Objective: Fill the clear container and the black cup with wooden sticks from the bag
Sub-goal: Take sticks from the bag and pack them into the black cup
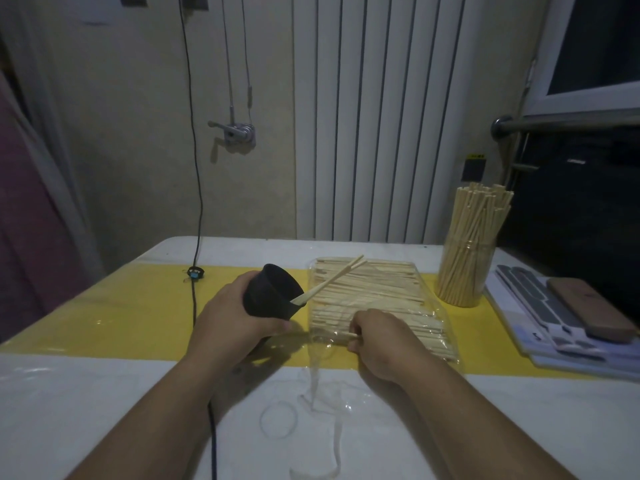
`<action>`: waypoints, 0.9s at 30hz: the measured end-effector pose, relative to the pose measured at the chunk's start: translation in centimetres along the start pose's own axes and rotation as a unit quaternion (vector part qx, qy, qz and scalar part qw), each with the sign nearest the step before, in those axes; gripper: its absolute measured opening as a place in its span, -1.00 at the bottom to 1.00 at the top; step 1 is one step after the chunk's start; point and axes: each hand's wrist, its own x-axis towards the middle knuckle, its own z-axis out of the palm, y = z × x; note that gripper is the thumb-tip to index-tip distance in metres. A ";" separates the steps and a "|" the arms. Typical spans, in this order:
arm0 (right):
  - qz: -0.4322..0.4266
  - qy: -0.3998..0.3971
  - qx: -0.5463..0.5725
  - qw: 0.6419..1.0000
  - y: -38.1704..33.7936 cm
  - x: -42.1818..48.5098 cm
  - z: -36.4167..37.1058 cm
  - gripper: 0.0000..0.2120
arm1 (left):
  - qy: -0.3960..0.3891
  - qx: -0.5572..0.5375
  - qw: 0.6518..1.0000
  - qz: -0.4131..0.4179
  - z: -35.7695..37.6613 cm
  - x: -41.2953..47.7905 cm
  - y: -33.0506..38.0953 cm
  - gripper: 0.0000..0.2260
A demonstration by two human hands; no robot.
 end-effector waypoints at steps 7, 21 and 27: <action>-0.001 0.000 0.006 1.000 -0.1 -0.3 -0.2 -0.82 | 0.001 0.000 1.000 0.002 0.0 0.0 -0.2 -0.33; -0.006 0.000 0.010 1.000 -0.3 -0.3 0.0 -0.84 | 0.002 0.001 1.000 0.003 0.0 0.1 -0.1 -0.37; -0.012 0.005 -0.010 1.000 -0.3 -0.4 -0.1 -0.81 | -0.003 0.001 1.000 0.004 0.0 0.0 0.0 -0.33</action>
